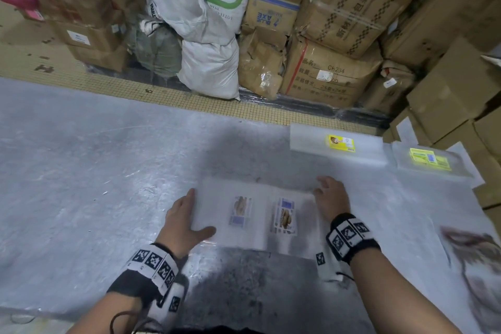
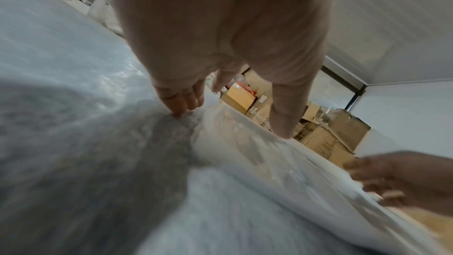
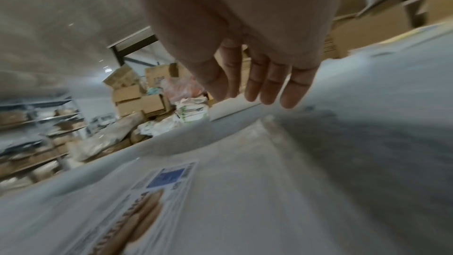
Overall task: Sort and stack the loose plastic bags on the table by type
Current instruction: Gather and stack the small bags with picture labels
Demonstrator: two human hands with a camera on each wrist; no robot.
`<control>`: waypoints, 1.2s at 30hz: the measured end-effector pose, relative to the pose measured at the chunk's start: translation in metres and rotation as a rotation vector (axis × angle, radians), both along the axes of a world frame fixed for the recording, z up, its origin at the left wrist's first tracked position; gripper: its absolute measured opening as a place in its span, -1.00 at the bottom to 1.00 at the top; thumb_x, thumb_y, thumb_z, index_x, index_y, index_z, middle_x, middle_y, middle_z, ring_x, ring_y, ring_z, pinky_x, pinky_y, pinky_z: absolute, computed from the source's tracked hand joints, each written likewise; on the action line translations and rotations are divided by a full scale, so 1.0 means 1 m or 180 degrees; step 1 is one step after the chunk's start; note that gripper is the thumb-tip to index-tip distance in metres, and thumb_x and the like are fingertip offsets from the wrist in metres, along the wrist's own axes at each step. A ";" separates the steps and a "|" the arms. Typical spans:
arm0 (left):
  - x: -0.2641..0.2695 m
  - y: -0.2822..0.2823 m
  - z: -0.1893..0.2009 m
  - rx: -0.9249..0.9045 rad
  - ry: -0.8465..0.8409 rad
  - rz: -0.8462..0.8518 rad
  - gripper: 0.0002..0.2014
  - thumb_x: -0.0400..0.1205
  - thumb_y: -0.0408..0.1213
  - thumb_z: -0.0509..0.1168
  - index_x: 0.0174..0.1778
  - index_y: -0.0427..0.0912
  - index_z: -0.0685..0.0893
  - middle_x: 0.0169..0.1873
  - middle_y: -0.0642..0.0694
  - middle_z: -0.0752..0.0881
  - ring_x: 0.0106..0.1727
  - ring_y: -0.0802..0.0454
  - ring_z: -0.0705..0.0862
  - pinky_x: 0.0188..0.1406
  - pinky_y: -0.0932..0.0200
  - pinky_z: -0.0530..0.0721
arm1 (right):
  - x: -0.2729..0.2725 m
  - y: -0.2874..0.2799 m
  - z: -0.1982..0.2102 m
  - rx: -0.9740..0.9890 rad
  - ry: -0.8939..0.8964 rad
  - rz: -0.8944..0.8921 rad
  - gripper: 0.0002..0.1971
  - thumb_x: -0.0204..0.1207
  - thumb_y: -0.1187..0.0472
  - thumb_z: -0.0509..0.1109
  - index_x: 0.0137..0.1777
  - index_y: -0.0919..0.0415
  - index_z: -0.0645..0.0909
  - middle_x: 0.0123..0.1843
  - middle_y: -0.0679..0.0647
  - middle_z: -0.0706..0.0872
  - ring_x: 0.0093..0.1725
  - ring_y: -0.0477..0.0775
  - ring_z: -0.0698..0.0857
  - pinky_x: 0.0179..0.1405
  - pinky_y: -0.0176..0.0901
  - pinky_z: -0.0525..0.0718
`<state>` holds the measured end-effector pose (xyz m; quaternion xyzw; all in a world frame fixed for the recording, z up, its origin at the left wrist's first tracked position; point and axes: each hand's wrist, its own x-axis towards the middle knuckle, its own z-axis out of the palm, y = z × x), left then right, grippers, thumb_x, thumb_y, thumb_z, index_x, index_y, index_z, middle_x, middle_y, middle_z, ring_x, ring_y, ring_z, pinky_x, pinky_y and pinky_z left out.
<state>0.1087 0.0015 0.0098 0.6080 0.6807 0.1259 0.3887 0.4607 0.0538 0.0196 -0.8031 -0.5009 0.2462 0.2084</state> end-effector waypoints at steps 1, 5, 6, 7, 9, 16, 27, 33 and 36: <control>-0.001 0.006 -0.005 -0.0003 0.0009 0.0034 0.00 0.39 0.17 0.48 0.67 -0.10 0.17 0.42 -0.01 0.45 0.44 -0.12 0.44 0.41 -0.18 0.54 | 0.006 -0.008 -0.002 -0.0134 -0.0071 -0.0063 -0.68 0.52 0.39 0.33 0.26 0.34 0.66 0.29 0.26 0.69 0.28 0.29 0.65 0.32 0.06 0.58; -0.001 0.030 -0.036 -0.0091 -0.0120 0.0173 -0.24 0.37 0.25 0.36 0.48 0.06 0.37 0.28 -0.04 0.60 0.25 -0.11 0.63 0.20 -0.16 0.72 | 0.008 -0.042 -0.001 -0.0361 0.0370 -0.0105 -0.80 0.52 0.41 0.27 0.02 0.35 0.71 -0.02 0.19 0.75 -0.10 0.10 0.66 -0.14 -0.17 0.55; 0.005 0.030 -0.023 -0.0077 -0.0134 0.0216 -0.29 0.41 0.15 0.39 0.47 0.03 0.39 0.26 -0.08 0.60 0.24 -0.13 0.63 0.22 -0.18 0.70 | 0.006 -0.046 -0.001 -0.0327 0.0575 -0.0207 -0.80 0.52 0.43 0.26 -0.01 0.36 0.72 -0.06 0.21 0.77 -0.18 0.07 0.66 -0.21 -0.20 0.55; 0.012 0.030 -0.011 -0.0048 -0.0156 0.0306 -0.35 0.44 0.05 0.41 0.44 -0.01 0.43 0.23 -0.11 0.62 0.21 -0.16 0.64 0.22 -0.18 0.69 | 0.005 -0.048 -0.004 -0.0272 0.0717 -0.0336 -0.81 0.51 0.45 0.26 -0.04 0.40 0.72 -0.08 0.27 0.79 -0.21 0.09 0.67 -0.24 -0.19 0.56; 0.019 0.032 -0.002 -0.0108 -0.0270 0.0563 -0.49 0.45 -0.09 0.44 0.30 -0.14 0.53 0.14 -0.18 0.70 0.11 -0.20 0.70 0.15 -0.15 0.72 | 0.003 -0.049 -0.006 -0.0197 0.0865 -0.0517 -0.82 0.48 0.45 0.28 -0.05 0.48 0.70 -0.05 0.36 0.79 -0.17 0.19 0.72 -0.20 -0.11 0.61; 0.028 0.038 0.005 -0.0584 0.0351 0.0678 -0.34 0.33 0.10 0.30 0.38 -0.01 0.54 0.24 -0.22 0.62 0.23 -0.28 0.56 0.27 -0.11 0.57 | -0.006 -0.050 -0.009 -0.0103 0.1077 -0.0496 -0.76 0.46 0.50 0.28 -0.04 0.38 0.77 -0.04 0.23 0.82 -0.02 0.23 0.76 0.00 -0.04 0.69; 0.036 0.030 0.009 -0.0616 -0.0088 0.0889 -0.14 0.16 0.04 0.37 0.44 -0.10 0.45 0.20 -0.23 0.64 0.18 -0.28 0.64 0.17 -0.21 0.70 | -0.005 -0.048 -0.013 -0.0203 0.1086 -0.0434 -0.83 0.41 0.51 0.30 -0.09 0.49 0.71 -0.09 0.34 0.80 -0.03 0.34 0.76 -0.12 -0.05 0.67; 0.034 0.033 0.009 -0.0642 -0.0247 0.0713 -0.45 0.19 -0.02 0.39 0.08 -0.17 0.70 -0.09 -0.13 0.79 -0.06 -0.18 0.75 0.08 -0.14 0.74 | -0.007 -0.052 -0.012 -0.0161 0.1201 -0.0455 -0.79 0.37 0.54 0.27 -0.14 0.43 0.73 -0.17 0.29 0.81 -0.16 0.27 0.76 -0.23 -0.13 0.63; 0.035 0.031 0.013 -0.0626 0.0040 0.0516 -0.51 0.35 -0.05 0.46 0.16 -0.16 0.62 0.00 -0.18 0.73 0.00 -0.20 0.70 0.11 -0.08 0.70 | -0.007 -0.053 -0.010 -0.0147 0.1162 -0.0428 -0.83 0.37 0.55 0.27 -0.17 0.46 0.69 -0.25 0.25 0.77 -0.24 0.20 0.70 -0.28 -0.17 0.58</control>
